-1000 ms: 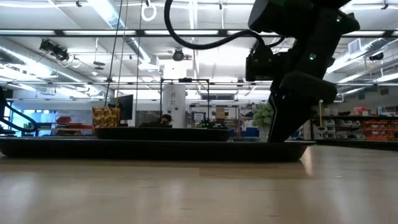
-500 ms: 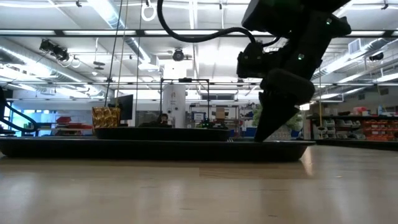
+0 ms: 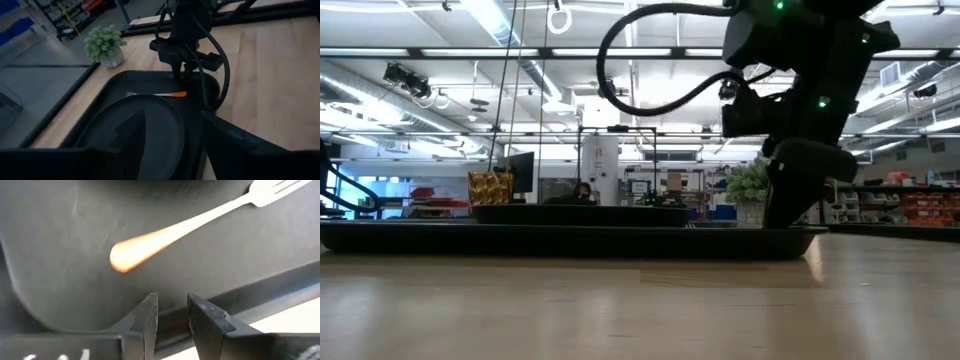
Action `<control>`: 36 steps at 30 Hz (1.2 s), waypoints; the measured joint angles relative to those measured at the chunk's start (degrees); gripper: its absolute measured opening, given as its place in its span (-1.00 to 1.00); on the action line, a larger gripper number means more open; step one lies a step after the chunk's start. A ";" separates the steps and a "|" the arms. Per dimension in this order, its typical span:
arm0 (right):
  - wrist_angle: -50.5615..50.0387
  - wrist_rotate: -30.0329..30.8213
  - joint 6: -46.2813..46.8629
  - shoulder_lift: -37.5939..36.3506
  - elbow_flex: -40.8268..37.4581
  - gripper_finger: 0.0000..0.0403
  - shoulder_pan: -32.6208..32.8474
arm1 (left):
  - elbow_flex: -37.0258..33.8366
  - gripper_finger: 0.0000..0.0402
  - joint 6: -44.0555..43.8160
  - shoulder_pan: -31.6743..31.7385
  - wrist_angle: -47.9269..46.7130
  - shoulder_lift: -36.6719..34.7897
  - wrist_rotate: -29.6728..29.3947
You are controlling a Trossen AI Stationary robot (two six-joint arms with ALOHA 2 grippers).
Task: Pick and place plate/cup/fork/spoon on tray
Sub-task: Put the yellow spoon on the black serving tray to the right of the orange fork
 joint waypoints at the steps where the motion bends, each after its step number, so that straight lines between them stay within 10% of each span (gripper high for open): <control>1: 0.46 0.61 -0.03 0.00 -0.01 -0.44 0.08 | 0.00 -0.04 0.65 0.01 0.02 0.00 -0.02; 20: 5.18 24.94 6.54 -21.84 0.00 -0.44 19.46 | -0.02 -0.04 13.40 8.70 4.55 0.00 0.20; 28: 3.80 28.33 21.22 -22.12 0.00 -0.44 29.92 | -0.02 -0.04 25.33 11.69 30.83 0.54 30.13; 36: 10.72 28.86 30.06 -17.56 0.00 -0.44 38.88 | -0.02 -0.04 28.41 4.44 48.85 3.80 30.93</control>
